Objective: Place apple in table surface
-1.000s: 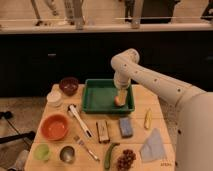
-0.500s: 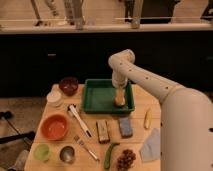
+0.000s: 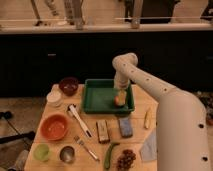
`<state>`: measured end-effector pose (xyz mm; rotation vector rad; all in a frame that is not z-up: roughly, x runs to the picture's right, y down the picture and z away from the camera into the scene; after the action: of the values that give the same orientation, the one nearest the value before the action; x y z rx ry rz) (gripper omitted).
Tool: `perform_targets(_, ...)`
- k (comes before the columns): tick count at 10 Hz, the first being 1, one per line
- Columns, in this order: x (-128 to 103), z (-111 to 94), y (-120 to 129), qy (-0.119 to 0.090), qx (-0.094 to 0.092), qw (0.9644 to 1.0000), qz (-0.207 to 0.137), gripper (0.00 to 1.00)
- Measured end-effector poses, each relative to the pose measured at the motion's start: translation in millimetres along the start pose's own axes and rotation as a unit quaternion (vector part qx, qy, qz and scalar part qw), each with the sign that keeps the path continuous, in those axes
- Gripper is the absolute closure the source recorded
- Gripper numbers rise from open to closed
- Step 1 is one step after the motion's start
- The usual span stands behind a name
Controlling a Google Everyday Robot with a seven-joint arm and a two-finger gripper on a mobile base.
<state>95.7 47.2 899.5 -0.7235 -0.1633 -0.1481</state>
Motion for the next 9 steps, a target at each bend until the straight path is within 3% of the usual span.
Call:
perform_targets(3,8.6,10.3,1.9,-0.008,-0.006,0.9999,0.002,0.20)
perform_targets(9,14.2,21.8,-15.0,-0.009,0.009,0.9999,0.001,0.20)
